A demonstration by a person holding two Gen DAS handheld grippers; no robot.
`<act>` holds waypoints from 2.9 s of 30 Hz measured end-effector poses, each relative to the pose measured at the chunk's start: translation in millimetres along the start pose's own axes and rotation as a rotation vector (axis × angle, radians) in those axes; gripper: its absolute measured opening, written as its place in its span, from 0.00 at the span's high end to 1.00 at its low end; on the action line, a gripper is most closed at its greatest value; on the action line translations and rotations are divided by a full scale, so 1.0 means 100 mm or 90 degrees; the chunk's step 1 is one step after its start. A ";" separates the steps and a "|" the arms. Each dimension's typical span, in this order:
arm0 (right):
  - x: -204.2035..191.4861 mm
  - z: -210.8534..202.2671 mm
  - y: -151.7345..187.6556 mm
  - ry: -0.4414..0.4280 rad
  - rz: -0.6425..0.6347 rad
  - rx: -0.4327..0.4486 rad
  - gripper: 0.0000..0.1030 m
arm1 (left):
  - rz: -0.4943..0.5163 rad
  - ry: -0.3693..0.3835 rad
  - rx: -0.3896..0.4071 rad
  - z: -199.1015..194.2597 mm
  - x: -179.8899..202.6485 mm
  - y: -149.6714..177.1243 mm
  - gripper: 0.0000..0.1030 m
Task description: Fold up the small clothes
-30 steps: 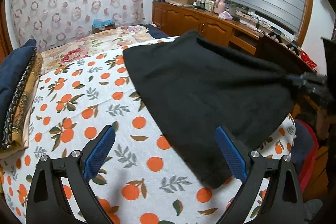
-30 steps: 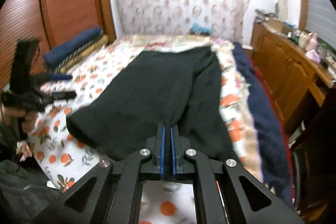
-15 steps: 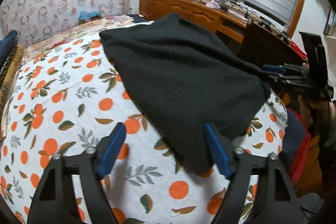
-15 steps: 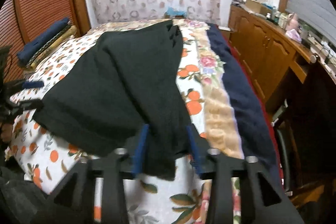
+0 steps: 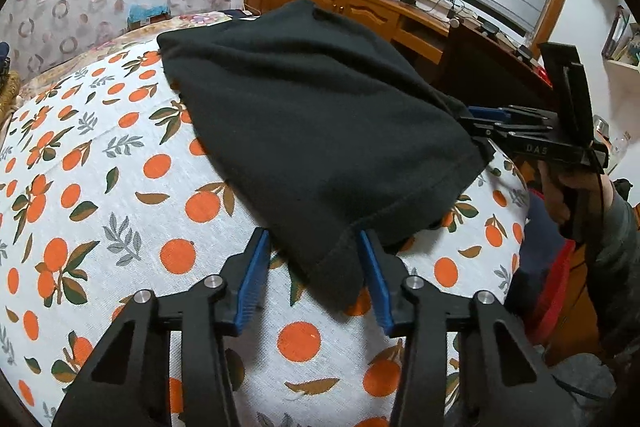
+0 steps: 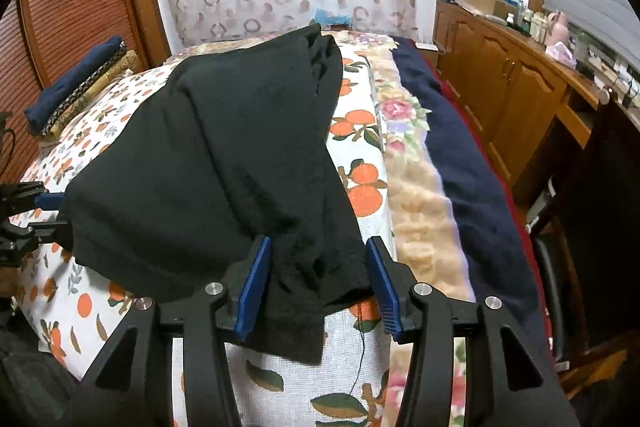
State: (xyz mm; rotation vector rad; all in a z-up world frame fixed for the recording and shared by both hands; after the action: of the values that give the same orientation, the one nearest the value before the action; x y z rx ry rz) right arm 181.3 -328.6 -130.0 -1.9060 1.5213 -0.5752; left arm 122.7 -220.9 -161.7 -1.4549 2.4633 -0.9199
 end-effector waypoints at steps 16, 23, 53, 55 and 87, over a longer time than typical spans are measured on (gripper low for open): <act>-0.13 -0.46 -0.26 -0.025 -0.004 0.101 0.93 | -0.027 0.050 0.119 -0.57 0.04 -0.45 0.95; -0.12 -0.67 -1.05 -0.033 -0.038 0.181 0.93 | -0.054 0.030 0.145 -0.60 -0.38 -1.13 0.95; 0.13 0.39 -2.34 -0.048 -0.040 0.134 0.58 | -0.090 -0.074 0.097 0.08 -1.44 -2.03 0.42; 0.09 0.35 -2.22 -0.060 -0.062 0.129 0.49 | -0.090 -0.067 0.100 0.04 -1.45 -1.98 0.28; 0.47 0.72 -2.24 -0.064 -0.054 0.043 0.39 | -0.137 -0.121 0.001 0.87 -1.72 -1.98 0.23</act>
State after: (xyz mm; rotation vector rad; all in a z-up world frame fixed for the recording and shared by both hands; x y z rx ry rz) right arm 397.6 -328.4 -25.2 -1.9252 1.3476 -0.5529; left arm 396.7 -184.9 -151.3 -1.7459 2.2032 -0.7756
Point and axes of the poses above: each gripper's, at about its wrist camera, not at the fingertips, and z roughly the way its jaws point, x to its right, y to its underside, the point moved 8 cm from there along z, roughly the way its jaws point, and after that the axes turned 5 degrees about -x, right-handed, at the moved point
